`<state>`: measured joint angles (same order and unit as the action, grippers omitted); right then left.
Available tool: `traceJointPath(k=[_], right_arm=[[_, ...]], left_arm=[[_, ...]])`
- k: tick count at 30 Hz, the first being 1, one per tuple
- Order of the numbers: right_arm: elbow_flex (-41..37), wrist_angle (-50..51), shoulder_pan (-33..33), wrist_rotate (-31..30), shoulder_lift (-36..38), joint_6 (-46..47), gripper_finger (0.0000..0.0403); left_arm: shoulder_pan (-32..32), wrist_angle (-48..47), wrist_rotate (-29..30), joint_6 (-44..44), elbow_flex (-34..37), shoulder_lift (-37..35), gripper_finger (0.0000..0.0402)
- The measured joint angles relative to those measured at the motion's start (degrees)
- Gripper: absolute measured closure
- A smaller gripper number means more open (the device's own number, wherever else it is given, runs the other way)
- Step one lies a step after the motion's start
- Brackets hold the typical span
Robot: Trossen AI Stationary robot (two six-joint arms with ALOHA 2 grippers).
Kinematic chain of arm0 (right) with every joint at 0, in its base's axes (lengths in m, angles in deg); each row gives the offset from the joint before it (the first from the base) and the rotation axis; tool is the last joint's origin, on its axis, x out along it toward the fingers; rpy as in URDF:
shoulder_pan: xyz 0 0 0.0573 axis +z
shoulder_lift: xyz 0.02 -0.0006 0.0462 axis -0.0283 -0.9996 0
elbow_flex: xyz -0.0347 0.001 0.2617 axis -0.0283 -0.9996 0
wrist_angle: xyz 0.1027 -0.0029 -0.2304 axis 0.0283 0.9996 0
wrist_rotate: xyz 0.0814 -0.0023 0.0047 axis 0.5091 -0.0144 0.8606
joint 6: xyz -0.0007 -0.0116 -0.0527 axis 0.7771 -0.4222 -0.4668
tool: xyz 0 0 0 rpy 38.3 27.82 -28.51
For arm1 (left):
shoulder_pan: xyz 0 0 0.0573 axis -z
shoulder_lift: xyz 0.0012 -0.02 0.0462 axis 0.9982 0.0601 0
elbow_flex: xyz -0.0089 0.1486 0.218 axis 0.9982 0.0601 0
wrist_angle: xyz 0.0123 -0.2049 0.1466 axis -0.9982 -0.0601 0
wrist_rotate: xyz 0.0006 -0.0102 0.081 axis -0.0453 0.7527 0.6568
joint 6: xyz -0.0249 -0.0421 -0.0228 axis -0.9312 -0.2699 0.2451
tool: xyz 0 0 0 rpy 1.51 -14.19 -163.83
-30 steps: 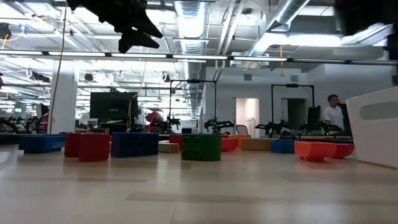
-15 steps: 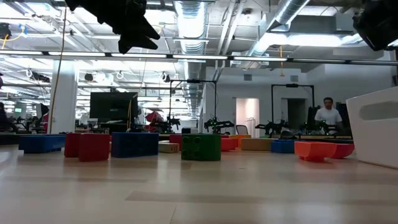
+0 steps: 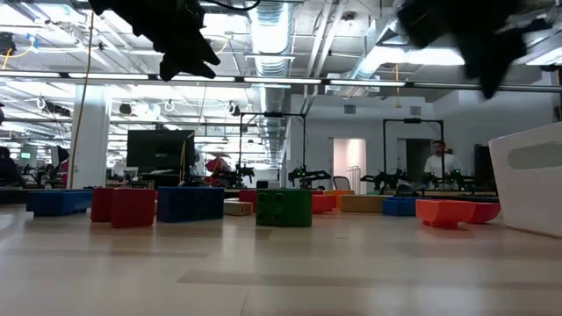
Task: Sort blocks by size
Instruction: Put the small red block into the white bin
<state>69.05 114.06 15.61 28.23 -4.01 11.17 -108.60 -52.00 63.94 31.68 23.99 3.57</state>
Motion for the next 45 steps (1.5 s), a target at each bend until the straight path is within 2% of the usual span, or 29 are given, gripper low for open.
traceJointPath(k=[7, 14, 19, 26, 34, 39, 45], right_arm=[[1.4, 3.0, -10.3, 2.8, -8.3, -13.2, 0.0153], [1.4, 4.3, -12.7, 4.5, -14.8, -20.6, 0.0153], [1.4, 3.9, -12.6, 5.3, -18.7, -22.4, 0.0153], [1.1, 2.9, -11.3, 7.2, -21.6, -23.4, 0.0153], [-3.1, 0.9, -11.4, 8.7, -21.7, -22.3, 0.0153], [-6.4, -6.5, -11.5, 13.0, -21.7, -22.1, 0.0153], [-7.3, -6.5, -11.5, 11.5, -21.7, -20.4, 0.0175]], left_arm=[[0.0, -2.0, 0.0, -2.6, 0.0, -0.7, 0.0246], [0.0, -4.9, 1.3, -2.1, 0.0, -3.1, 0.0246], [0.0, -5.2, 3.9, -1.1, 0.0, -5.0, 0.0246], [0.0, -7.3, 4.4, 0.4, 0.0, -5.8, 0.0246], [-0.1, -8.3, 4.4, 1.6, 0.0, -5.8, 0.0246], [-0.1, -8.4, 4.4, 2.2, 0.0, -5.8, 0.0246], [-0.1, -9.1, 4.4, 2.2, 0.0, -5.8, 0.0246]])
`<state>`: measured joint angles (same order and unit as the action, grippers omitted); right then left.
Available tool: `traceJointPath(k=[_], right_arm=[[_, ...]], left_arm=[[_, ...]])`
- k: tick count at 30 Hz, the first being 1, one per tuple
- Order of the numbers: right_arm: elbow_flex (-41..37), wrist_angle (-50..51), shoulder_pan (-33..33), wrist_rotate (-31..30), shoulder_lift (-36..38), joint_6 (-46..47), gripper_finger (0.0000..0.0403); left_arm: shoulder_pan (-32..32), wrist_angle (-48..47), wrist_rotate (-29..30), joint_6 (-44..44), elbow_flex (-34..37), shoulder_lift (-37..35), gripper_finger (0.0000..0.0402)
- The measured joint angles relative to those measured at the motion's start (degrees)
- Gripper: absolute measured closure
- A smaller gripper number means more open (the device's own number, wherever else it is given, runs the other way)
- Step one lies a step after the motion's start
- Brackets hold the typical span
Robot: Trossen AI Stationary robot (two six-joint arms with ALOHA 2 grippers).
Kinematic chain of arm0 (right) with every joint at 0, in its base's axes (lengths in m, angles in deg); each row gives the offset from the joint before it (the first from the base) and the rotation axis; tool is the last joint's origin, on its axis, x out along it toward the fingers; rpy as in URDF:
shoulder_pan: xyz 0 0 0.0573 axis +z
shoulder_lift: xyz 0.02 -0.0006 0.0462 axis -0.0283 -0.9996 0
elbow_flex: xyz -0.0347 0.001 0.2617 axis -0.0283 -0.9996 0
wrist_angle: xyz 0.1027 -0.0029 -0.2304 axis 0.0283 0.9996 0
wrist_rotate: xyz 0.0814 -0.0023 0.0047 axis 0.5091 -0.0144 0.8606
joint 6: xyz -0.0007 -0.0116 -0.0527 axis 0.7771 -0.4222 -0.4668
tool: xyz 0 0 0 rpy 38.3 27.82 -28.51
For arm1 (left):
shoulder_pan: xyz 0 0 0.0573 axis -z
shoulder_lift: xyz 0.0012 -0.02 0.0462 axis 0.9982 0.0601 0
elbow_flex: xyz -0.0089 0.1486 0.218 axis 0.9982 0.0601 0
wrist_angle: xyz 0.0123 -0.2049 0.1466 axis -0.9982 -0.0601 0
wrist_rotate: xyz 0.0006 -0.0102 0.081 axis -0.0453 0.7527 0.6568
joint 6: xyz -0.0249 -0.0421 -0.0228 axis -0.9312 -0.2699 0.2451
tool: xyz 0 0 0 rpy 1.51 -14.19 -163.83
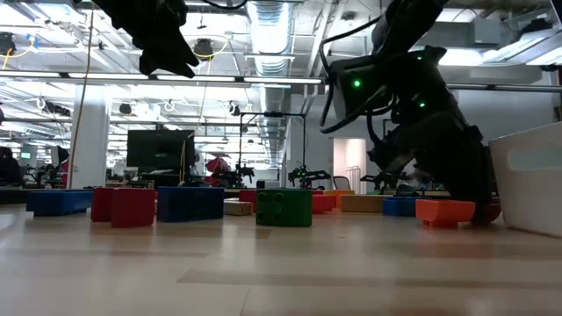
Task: Sort blocks by size
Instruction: Put the small red block into the white bin
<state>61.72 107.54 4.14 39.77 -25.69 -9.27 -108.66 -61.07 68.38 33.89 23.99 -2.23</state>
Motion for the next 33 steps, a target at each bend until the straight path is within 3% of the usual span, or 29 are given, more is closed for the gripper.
traceJointPath(k=[6, 9, 15, 22, 28, 33], right_arm=[[0.0, -0.2, -0.3, -0.1, 0.2, -0.8, 0.0248], [0.0, 0.3, -0.9, -0.2, 2.5, -0.8, 0.0249], [0.0, -0.4, -0.3, -6.0, 15.2, 5.1, 0.0249], [0.1, -1.4, 8.4, -11.8, 26.4, 14.0, 0.0249], [0.1, 0.6, 17.0, -11.7, 26.5, 24.1, 0.0227], [0.1, -1.0, 24.4, -10.8, 26.3, 34.3, 0.0244]], left_arm=[[0.0, 0.0, 0.0, 0.0, 0.0, 0.0, 0.0246], [0.0, 0.0, 0.0, 0.1, 0.0, 0.0, 0.0246], [0.0, 0.0, 0.0, 0.9, 0.0, 0.0, 0.0246], [0.0, 0.0, -0.3, 1.7, 0.0, 0.0, 0.0246], [0.0, 1.7, 0.0, 4.4, 0.0, 0.0, 0.0246], [0.0, 4.1, 0.0, 6.5, 0.0, 0.0, 0.0246]])
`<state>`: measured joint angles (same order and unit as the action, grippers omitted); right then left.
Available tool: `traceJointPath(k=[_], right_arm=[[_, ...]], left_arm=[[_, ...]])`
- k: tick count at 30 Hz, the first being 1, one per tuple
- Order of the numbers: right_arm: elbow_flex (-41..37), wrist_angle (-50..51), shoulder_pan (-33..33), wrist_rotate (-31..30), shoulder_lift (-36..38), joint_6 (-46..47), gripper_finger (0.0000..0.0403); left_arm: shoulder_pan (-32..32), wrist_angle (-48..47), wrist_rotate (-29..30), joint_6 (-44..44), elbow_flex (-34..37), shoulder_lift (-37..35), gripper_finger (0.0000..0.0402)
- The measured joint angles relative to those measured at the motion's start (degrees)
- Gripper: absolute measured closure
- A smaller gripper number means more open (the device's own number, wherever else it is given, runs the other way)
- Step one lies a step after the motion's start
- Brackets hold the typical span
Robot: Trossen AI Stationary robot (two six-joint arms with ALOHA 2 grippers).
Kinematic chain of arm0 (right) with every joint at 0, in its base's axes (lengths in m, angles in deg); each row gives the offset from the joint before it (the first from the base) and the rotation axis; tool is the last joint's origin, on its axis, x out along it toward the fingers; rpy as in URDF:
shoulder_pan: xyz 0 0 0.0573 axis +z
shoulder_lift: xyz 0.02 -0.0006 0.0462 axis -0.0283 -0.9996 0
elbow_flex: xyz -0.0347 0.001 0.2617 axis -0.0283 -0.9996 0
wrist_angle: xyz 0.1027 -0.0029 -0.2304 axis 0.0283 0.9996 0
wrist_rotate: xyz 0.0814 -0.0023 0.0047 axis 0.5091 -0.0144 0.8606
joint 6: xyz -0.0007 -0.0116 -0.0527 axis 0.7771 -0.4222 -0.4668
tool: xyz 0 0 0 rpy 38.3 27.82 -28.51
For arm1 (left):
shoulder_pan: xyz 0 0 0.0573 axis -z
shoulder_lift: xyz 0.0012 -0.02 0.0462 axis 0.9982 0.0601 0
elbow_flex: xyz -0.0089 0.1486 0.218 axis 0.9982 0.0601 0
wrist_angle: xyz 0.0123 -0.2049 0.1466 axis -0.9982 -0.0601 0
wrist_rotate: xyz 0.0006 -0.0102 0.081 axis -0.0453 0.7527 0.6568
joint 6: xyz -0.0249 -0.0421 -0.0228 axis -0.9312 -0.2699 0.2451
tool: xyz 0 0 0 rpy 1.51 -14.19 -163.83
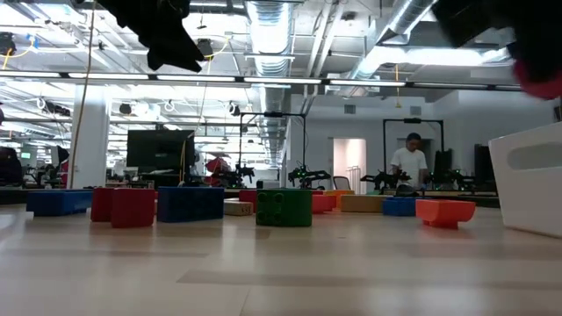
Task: Sort blocks by size
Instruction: Put the small red block into the white bin, then put the small orange game piece into the white bin
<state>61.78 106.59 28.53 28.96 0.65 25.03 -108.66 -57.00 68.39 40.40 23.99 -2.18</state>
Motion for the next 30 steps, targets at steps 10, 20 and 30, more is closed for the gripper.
traceJointPath(k=[10, 20, 30], right_arm=[[0.0, 1.9, 3.2, -1.4, 0.0, 15.2, 0.0139], [4.0, 3.0, -8.7, -0.8, -0.9, 4.4, 0.01], [14.9, 10.7, -21.4, 0.8, -13.7, -17.2, 0.0103]], left_arm=[[0.0, 3.7, -2.6, 2.9, 0.0, 0.0, 0.0246], [0.0, 0.7, -3.2, 0.1, 0.0, 0.0, 0.0246], [0.0, -2.6, -3.2, -6.0, 0.0, 0.0, 0.0246]])
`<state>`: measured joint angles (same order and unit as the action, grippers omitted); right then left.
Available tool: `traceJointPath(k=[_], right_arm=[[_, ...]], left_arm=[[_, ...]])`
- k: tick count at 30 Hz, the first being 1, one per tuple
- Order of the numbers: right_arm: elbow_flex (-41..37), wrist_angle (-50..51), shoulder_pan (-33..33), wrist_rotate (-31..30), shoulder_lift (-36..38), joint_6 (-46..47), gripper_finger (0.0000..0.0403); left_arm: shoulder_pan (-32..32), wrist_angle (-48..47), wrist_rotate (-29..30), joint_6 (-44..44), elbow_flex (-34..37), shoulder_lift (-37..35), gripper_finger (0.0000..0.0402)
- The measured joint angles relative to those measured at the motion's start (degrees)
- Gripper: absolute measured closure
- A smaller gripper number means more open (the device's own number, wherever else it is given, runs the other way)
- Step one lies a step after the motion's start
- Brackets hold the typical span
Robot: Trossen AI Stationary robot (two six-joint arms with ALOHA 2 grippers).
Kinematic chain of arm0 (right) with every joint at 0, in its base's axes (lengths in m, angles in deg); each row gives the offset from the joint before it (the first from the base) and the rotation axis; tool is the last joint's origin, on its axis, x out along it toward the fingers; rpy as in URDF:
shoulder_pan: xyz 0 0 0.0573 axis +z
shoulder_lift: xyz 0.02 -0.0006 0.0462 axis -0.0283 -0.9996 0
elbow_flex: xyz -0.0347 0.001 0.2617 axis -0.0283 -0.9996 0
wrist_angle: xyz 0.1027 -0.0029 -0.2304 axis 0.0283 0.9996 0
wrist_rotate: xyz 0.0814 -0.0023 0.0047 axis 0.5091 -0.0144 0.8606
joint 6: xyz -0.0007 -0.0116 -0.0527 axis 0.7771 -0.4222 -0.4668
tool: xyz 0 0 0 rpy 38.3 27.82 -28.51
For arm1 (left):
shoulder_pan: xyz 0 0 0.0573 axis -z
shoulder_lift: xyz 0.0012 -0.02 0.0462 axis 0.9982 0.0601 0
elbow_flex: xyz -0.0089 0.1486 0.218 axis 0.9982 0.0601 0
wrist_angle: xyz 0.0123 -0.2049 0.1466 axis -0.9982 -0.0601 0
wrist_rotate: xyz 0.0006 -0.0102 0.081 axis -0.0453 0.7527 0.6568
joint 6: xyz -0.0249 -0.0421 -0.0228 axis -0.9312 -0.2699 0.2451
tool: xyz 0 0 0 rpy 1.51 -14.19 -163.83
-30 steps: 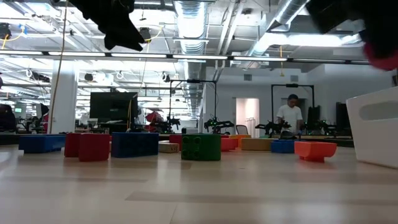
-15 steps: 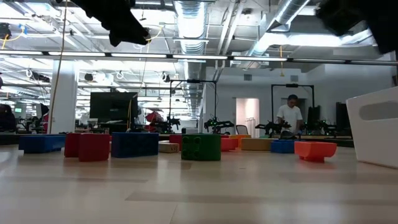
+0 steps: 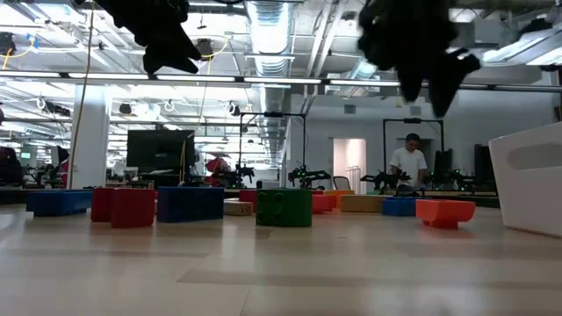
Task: Sort blocks by size
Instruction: Put the small orange game piece into the white bin
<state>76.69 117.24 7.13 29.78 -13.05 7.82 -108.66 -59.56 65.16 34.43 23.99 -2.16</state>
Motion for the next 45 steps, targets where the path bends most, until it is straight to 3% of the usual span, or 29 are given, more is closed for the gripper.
traceJointPath(k=[8, 20, 35, 45], right_arm=[[7.4, 2.2, -1.5, 3.8, -11.3, -4.4, 0.0103], [7.5, 3.6, 1.8, 10.3, -20.0, -2.5, 0.0103], [3.0, -1.3, 0.1, 12.9, -20.1, 2.0, 0.0103], [-0.6, -5.5, -1.3, 14.9, -20.1, -1.5, 0.0104]], left_arm=[[0.0, -2.9, 0.0, -1.2, 0.0, 0.0, 0.0246], [0.0, -4.3, 0.0, 4.9, 0.0, -0.1, 0.0246], [0.0, -4.3, 0.0, 12.8, 0.0, -0.1, 0.0246], [0.0, -4.2, 0.0, 13.9, 0.0, -0.1, 0.0246]])
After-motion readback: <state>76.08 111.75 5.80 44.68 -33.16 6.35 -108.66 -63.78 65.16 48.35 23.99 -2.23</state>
